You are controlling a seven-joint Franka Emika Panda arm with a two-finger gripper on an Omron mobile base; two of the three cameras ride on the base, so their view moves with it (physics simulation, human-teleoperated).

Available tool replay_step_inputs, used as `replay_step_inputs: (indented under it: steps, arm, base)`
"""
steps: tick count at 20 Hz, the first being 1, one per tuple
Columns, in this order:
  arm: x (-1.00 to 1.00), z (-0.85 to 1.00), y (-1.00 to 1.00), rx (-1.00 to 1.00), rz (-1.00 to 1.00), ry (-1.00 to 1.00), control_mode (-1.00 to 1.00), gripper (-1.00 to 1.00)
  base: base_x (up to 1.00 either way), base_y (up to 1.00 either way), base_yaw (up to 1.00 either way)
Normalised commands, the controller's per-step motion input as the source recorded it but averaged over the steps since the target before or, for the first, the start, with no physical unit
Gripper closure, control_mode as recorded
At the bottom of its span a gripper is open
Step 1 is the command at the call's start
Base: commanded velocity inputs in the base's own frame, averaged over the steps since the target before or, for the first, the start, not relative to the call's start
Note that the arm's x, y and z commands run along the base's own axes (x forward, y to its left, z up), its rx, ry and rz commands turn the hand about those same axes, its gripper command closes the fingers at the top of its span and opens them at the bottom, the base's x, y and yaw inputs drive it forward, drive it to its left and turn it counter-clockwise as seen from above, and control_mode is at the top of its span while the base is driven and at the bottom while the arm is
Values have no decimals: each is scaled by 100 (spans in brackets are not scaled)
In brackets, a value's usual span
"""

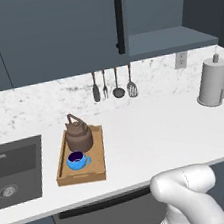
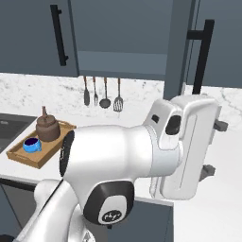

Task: Pick the kettle from the counter and place it on the tray. Then pick the mug from the cabinet and place it on the tray. Then close the cabinet doors.

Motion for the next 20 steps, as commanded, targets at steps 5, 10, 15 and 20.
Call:
replay_step_inputs:
  steps: [5, 10, 15, 20]
  arm:
    - [47, 0, -23, 5, 4, 16, -100, -100]
    - [58, 0, -8, 2, 12, 16, -100, -100]
    - [53, -1, 6, 0, 15, 14, -100, -100]
    - [51, -1, 34, 0, 16, 12, -100, -100]
  base:
    - [0, 0, 0]
    - [0, 0, 0]
    - [0, 0, 0]
    - [0, 0, 0]
